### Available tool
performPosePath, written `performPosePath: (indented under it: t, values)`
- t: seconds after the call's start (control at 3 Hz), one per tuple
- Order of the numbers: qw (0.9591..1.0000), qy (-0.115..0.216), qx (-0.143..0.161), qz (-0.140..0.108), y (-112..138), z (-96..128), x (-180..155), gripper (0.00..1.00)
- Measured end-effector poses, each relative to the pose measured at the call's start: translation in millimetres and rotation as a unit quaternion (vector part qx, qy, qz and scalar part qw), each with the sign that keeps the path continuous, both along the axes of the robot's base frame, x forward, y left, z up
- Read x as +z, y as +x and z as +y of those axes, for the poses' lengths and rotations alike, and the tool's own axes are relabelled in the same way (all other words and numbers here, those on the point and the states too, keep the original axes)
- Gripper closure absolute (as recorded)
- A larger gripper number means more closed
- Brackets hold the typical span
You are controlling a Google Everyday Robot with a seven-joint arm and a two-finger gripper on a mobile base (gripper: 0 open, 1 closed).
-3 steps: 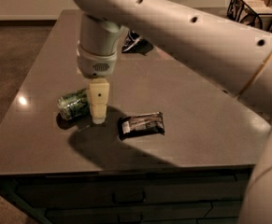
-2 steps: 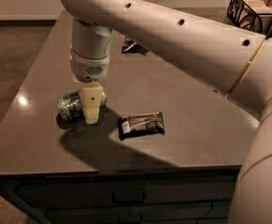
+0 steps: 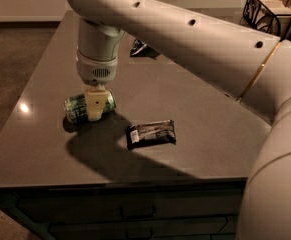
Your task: Move green can near blue chip bag
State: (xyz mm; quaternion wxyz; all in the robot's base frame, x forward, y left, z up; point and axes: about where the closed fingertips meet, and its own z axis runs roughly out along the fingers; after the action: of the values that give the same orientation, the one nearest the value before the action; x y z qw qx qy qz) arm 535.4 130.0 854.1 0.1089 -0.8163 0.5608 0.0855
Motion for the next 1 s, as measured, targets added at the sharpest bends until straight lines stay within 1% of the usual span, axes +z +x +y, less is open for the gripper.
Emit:
performPosePath:
  t: [0.33, 0.67, 1.0]
  values:
    - [0.9990, 0.008, -0.045, 0.000, 24.2, -18.3, 10.4, 0.87]
    - [0.9942, 0.010, -0.107, -0.003, 68.0, -48.0, 22.5, 1.00]
    - [0.9851, 0.009, -0.170, -0.021, 116.7, -81.4, 33.9, 1.00]
